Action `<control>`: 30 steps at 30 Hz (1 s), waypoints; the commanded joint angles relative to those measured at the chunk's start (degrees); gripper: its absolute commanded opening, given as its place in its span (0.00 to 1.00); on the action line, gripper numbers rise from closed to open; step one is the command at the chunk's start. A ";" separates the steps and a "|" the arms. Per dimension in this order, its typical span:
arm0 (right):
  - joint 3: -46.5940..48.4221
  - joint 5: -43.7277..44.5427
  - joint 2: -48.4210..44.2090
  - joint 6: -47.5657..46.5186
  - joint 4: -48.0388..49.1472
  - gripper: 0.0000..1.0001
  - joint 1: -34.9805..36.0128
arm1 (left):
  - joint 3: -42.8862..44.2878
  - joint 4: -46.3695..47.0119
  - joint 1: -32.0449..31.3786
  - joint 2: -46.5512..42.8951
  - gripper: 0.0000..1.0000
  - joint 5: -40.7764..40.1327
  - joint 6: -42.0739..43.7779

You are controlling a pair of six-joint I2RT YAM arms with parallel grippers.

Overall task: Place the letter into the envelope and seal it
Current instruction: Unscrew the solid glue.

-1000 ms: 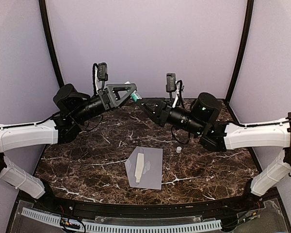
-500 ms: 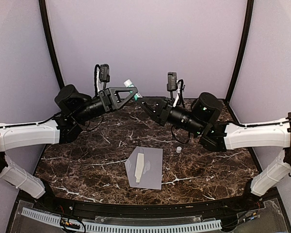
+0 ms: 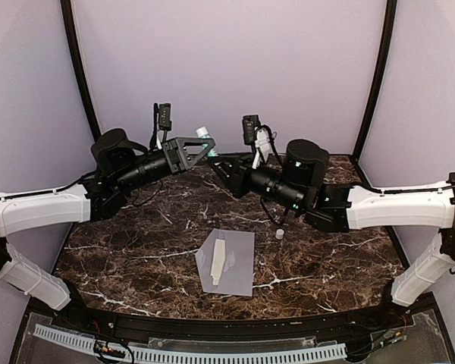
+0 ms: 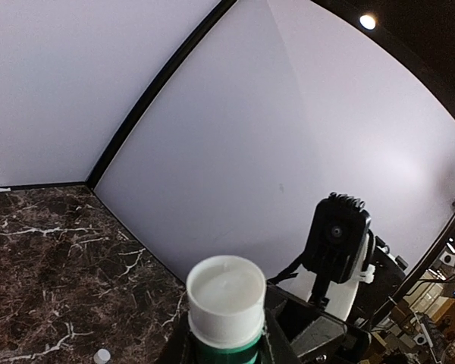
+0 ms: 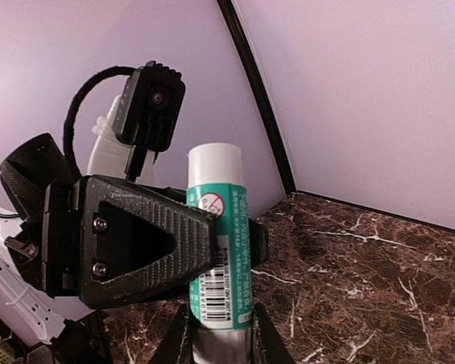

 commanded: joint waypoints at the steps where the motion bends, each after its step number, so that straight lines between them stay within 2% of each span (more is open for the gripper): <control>1: 6.78 13.62 3.47 -6.10 -10.97 0.00 3.24 | 2.21 -9.40 -0.41 -1.92 0.00 -3.91 7.13; 7: 11.37 21.88 6.87 -6.87 -14.88 0.00 5.02 | 3.03 -10.60 0.20 0.23 0.00 -2.86 4.96; 8: 11.32 22.38 6.80 -6.58 -14.52 0.04 4.96 | 3.02 -10.33 0.34 0.66 0.00 -1.93 4.68; 9: 11.16 22.70 6.59 -6.44 -14.16 0.10 5.00 | 2.91 -9.86 0.42 0.80 0.00 -1.52 4.35; 15: 8.60 25.06 1.85 -3.93 -13.56 0.67 5.01 | 2.17 -9.73 3.15 -0.19 0.00 0.72 4.82; 18: 6.33 24.53 -1.90 -2.06 -14.52 0.82 4.95 | 0.97 -12.18 6.65 -2.36 0.00 3.99 5.74; 23: 0.73 20.17 -9.01 0.58 -15.75 0.90 4.56 | 2.69 -19.86 8.48 -5.79 0.00 6.24 15.13; 26: -4.31 14.37 -12.77 1.51 -13.49 0.95 3.17 | 2.82 -17.41 8.63 -7.64 0.00 10.52 16.45; 30: -6.86 0.82 -16.02 4.08 -10.82 0.97 -2.10 | 4.09 -13.90 8.59 -8.26 0.00 16.82 16.48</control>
